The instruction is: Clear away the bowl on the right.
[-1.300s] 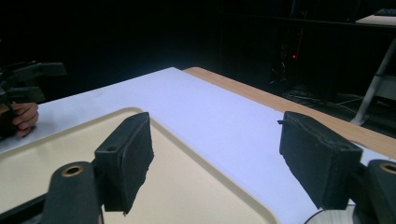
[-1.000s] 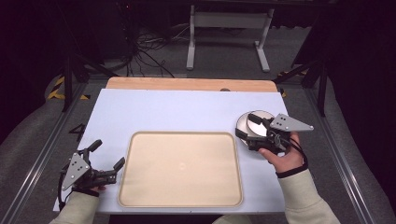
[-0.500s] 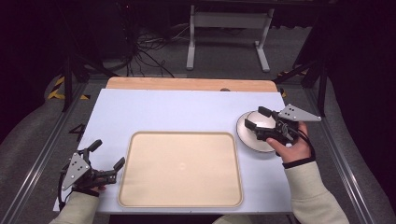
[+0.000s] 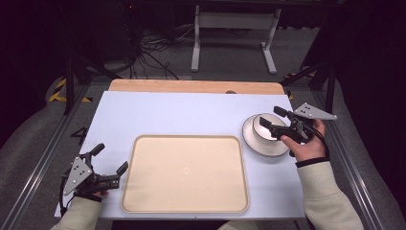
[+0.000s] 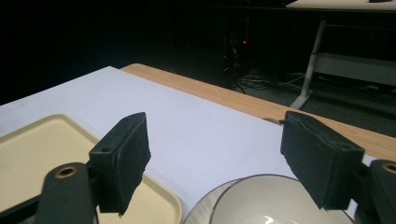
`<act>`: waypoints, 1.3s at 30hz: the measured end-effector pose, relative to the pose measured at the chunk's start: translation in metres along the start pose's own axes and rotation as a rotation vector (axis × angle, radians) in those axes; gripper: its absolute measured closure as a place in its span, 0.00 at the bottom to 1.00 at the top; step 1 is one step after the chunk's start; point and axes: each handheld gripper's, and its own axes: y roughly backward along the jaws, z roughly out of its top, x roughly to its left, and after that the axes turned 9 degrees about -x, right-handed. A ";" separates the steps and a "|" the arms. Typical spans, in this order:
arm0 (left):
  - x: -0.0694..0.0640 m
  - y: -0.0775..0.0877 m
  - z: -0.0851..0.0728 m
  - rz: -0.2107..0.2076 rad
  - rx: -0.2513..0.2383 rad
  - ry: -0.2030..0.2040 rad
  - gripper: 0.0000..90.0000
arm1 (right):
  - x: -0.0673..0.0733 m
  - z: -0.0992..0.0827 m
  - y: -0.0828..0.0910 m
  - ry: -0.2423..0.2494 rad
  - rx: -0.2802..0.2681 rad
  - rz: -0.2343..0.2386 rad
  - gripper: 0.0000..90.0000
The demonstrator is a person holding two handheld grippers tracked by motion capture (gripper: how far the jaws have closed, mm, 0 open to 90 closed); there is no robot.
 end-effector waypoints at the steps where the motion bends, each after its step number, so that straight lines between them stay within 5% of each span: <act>1: 0.000 0.000 0.000 0.000 0.000 0.000 0.00 | -0.001 0.000 0.001 -0.001 0.002 -0.008 0.26; 18: 0.000 0.000 0.000 0.001 0.001 0.000 0.00 | -0.021 0.001 0.009 0.002 0.029 -0.134 0.28; 23: 0.000 0.000 0.000 0.002 0.001 -0.001 0.00 | -0.025 0.004 0.008 -0.033 0.051 -0.163 0.30; 39: 0.000 0.000 0.000 0.002 0.001 0.001 0.00 | -0.038 0.009 -0.009 -0.071 0.293 -0.293 0.40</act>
